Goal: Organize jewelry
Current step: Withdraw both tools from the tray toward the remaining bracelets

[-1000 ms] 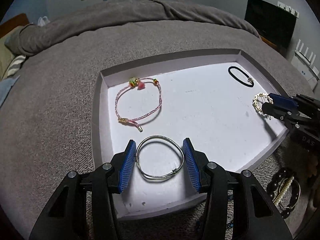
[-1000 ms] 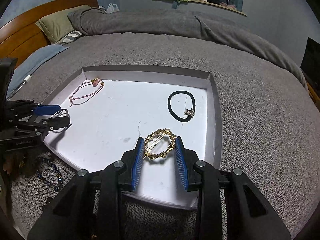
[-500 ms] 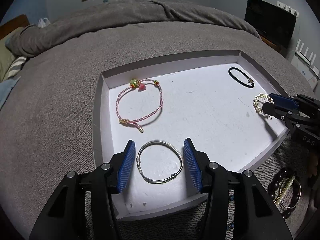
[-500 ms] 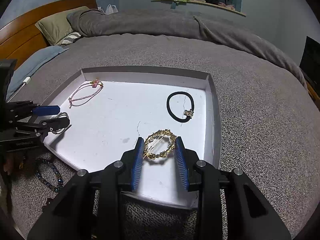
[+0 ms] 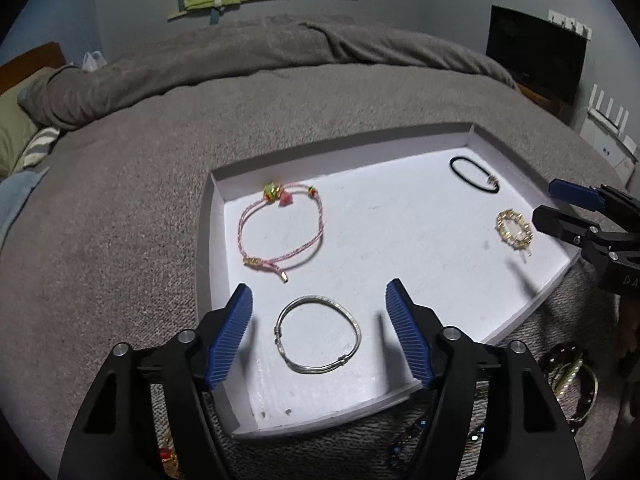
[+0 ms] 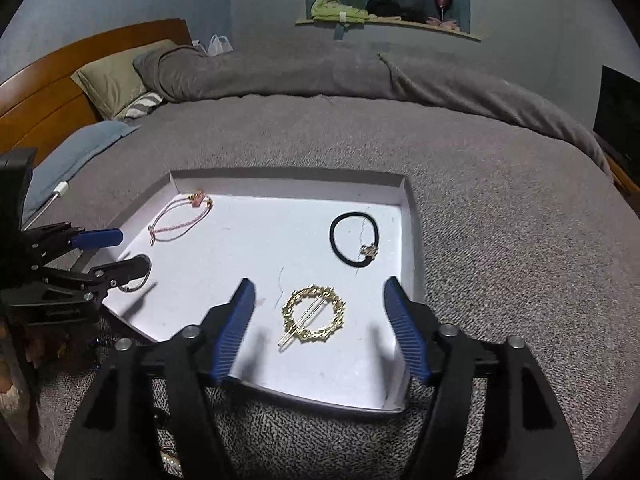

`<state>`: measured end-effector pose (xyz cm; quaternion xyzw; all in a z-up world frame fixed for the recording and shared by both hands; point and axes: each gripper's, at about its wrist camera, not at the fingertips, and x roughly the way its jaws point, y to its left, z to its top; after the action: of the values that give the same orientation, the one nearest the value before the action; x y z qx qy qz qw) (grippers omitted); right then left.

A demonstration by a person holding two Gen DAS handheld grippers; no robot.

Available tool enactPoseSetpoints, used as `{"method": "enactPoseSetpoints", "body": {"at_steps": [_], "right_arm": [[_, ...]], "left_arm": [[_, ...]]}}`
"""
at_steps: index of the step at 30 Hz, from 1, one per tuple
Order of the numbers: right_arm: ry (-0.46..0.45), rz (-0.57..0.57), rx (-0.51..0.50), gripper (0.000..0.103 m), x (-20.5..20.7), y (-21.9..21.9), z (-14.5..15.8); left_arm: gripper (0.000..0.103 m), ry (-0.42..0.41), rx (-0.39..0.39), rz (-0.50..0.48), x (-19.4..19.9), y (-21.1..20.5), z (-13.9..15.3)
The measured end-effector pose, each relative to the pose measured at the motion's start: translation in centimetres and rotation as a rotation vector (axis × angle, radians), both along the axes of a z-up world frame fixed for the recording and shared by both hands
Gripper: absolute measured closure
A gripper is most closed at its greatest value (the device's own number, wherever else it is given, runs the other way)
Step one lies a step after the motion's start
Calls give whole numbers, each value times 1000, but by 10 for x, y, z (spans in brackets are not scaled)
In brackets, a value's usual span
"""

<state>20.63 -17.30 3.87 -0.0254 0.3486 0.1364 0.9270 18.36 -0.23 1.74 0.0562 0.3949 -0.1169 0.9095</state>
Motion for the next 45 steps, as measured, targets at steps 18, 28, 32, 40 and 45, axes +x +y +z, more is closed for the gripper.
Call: {"method": "enactPoseSetpoints", "body": {"at_steps": [18,28,32,40,45], "right_arm": [[-97,-122,126,6,-26,-27,9],[-201,-157,132,6,-57,-29,11],[-221,-157,111,6,-70,-29,7],[-234,-182,115,6,-90,-38,1],[-254,-192,134,6,-101,-41,1]], "left_arm": [[17,-123,14,-19,-28,-10,19],[12,-174,38,-12,-52,-15,21],[12,-195,32,-20,-61,-15,23],[12,-226,19,-32,-81,-15,23],[12,-206,23,-65,-103,-19,12]]}}
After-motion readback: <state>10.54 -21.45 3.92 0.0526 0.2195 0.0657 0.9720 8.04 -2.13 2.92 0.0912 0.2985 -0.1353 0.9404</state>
